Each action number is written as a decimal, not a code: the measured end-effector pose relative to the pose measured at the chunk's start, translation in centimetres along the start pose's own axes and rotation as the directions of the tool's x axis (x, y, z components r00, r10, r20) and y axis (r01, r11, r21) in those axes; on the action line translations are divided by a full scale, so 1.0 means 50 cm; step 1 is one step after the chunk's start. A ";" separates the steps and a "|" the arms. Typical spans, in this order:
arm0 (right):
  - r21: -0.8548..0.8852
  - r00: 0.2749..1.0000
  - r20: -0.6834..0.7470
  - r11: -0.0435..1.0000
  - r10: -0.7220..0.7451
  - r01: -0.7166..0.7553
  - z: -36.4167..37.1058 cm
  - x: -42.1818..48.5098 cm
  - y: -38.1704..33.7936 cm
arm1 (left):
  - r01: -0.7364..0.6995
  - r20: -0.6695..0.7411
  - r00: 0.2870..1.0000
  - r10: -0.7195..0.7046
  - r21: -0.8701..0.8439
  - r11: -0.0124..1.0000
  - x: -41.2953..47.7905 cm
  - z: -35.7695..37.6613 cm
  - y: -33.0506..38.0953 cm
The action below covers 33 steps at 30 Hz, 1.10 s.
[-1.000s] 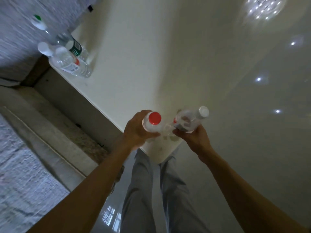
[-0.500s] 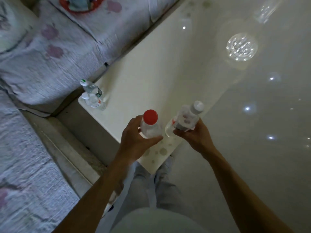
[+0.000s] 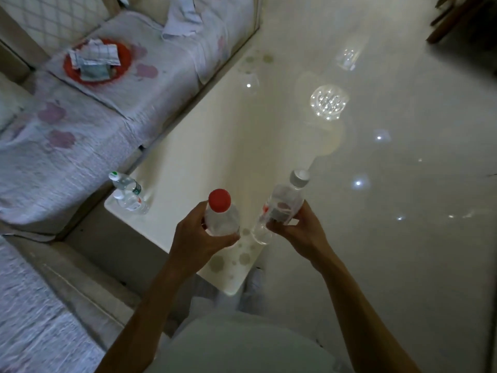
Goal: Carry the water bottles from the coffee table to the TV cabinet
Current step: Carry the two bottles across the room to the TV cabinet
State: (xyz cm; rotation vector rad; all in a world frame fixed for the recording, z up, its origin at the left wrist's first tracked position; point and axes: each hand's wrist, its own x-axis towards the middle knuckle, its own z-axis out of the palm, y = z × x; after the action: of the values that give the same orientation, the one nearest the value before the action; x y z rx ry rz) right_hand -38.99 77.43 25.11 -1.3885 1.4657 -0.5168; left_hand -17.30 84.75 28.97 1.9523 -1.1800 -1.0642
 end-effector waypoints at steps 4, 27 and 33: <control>0.015 0.996 -0.072 0.998 0.059 -0.058 0.029 -0.042 -0.003 | -0.056 0.111 0.993 0.049 0.058 0.997 -0.010 -0.018 -0.023; 0.181 0.862 -0.409 0.953 0.299 -0.244 0.034 -0.431 0.112 | -0.464 0.594 0.754 0.282 0.177 0.868 -0.144 0.068 0.003; 0.244 0.777 -0.534 0.940 0.335 -0.237 -0.030 -0.591 0.195 | -0.575 0.675 0.651 0.348 0.138 0.807 -0.289 0.176 0.046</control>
State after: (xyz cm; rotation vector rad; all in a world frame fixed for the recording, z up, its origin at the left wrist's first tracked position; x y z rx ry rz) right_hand -50.04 106.37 28.31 -0.8781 2.0251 -0.8841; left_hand -29.92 96.08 31.18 1.3683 -2.2388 -1.3114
